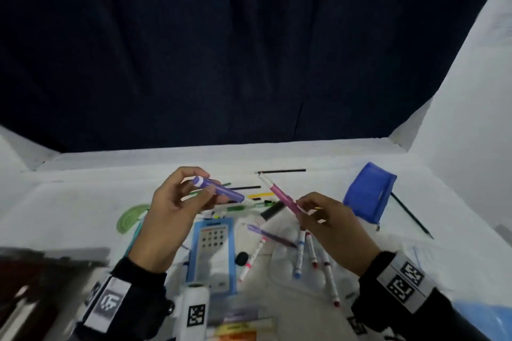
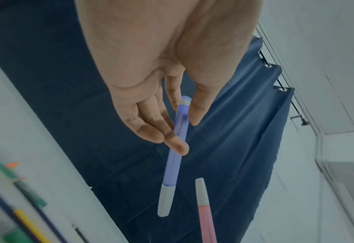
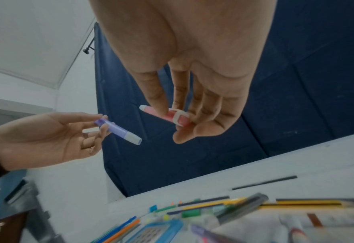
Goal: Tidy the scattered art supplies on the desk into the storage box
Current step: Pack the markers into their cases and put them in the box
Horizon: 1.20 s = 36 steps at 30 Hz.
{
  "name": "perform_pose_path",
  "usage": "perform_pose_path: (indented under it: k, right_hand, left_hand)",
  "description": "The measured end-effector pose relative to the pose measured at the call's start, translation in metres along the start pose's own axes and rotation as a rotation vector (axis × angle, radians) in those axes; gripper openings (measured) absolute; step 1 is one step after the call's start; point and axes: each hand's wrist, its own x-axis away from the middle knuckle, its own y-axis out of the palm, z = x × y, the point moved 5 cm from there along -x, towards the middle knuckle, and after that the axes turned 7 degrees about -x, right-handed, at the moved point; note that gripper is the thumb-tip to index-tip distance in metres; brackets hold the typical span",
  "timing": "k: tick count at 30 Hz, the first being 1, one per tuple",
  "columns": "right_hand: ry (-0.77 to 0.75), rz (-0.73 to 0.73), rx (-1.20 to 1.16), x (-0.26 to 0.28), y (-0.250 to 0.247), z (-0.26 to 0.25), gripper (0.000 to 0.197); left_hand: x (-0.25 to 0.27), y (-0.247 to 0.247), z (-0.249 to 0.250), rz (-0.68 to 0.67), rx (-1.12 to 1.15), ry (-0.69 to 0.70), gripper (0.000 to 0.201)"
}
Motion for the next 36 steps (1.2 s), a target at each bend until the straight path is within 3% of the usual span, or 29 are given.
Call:
perform_pose_path:
  k: [3, 7, 10, 15, 25, 36]
  right_hand:
    - [0.004, -0.078, 0.018, 0.032, 0.015, -0.001, 0.015]
    - [-0.060, -0.198, 0.101, 0.067, 0.033, 0.000, 0.010]
    - [-0.134, -0.343, 0.214, 0.085, 0.046, -0.001, 0.007]
    - [-0.174, -0.490, 0.297, 0.101, 0.064, -0.008, 0.013]
    - [-0.175, -0.573, 0.625, 0.115, 0.088, -0.024, 0.032]
    - [-0.199, -0.656, 0.760, 0.112, 0.119, -0.020, 0.033]
  left_hand:
    - [0.045, -0.024, -0.015, 0.063, 0.054, -0.059, 0.014]
    - [0.103, -0.049, -0.033, 0.162, 0.060, -0.144, 0.053]
    - [0.139, -0.056, -0.042, 0.125, 0.018, -0.199, 0.034]
    - [0.176, -0.061, -0.044, -0.065, -0.113, -0.259, 0.014]
    - [0.194, -0.060, -0.055, -0.226, -0.439, -0.222, 0.019]
    - [0.184, -0.045, -0.064, -0.267, -0.511, -0.144, 0.029]
